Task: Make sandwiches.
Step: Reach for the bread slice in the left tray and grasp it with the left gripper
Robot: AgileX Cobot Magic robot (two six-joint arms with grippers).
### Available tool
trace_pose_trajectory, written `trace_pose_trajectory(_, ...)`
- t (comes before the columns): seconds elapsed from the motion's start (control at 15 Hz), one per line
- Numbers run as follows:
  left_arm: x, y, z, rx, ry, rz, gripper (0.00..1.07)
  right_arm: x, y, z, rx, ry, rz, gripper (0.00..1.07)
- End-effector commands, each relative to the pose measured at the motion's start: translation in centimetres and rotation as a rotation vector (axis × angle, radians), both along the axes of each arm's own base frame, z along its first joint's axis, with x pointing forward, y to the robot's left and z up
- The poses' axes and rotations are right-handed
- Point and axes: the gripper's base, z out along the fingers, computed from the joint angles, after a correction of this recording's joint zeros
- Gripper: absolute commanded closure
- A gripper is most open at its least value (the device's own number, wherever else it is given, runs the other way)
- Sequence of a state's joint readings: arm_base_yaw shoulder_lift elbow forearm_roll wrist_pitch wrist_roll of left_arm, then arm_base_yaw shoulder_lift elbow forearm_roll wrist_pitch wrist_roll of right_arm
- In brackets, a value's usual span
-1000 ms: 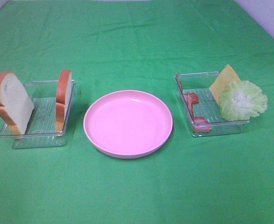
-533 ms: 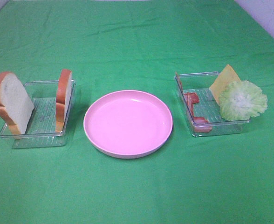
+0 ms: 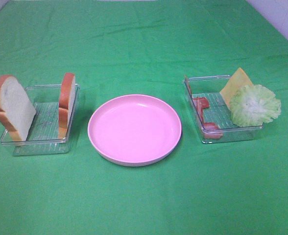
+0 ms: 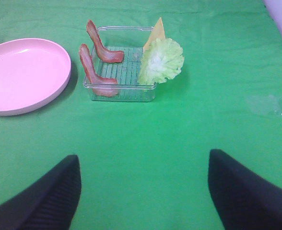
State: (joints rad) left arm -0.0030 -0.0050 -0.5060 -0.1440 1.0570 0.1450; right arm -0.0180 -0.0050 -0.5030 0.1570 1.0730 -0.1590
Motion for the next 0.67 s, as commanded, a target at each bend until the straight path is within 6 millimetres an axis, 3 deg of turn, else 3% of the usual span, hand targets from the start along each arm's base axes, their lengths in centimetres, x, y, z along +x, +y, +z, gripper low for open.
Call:
trace_pose_trajectory(0.07, -0.2, 0.0, 0.1, -0.017, -0.032, 0.0, 0.26, -0.2, 0.0, 0.0, -0.004, -0.023, 0.001, 0.37)
trace_pose_trajectory(0.27, 0.9, -0.2, 2.0, -0.052, -0.098, -0.001, 0.3, -0.2, 0.0, 0.0, -0.004, -0.023, 0.001, 0.37)
trace_pose_trajectory(0.47, 3.4, -0.8, 3.4, -0.132, -0.009, -0.031, 0.32, -0.2, 0.0, 0.0, -0.004, -0.023, 0.001, 0.37)
trace_pose_trajectory(0.67, 8.2, -1.1, 4.6, -0.173, 0.188, -0.035, 0.32, -0.2, 0.0, 0.0, -0.004, -0.023, 0.001, 0.37)
